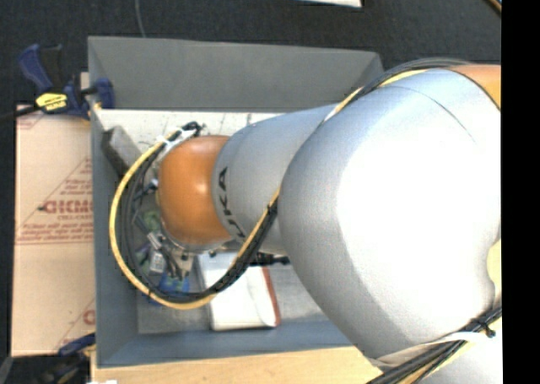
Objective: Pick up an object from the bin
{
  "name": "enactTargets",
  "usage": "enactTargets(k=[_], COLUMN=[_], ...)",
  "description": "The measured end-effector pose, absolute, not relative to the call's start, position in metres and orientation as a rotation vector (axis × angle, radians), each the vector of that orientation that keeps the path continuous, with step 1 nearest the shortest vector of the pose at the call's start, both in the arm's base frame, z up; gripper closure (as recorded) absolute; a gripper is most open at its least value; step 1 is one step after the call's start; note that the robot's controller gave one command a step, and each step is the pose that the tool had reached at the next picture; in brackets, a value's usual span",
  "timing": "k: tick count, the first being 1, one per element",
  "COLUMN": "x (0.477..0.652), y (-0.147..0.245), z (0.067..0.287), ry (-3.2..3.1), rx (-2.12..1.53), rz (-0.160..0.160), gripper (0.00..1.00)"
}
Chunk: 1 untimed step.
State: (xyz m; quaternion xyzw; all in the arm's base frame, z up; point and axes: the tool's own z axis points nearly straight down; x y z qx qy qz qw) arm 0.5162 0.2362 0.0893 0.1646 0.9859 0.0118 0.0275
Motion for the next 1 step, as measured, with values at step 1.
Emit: enactTargets(k=[1], x=[0.5167], y=[0.2340], z=[0.0949], ry=[3.041], rx=[0.510], rz=[0.034], gripper=[1.00])
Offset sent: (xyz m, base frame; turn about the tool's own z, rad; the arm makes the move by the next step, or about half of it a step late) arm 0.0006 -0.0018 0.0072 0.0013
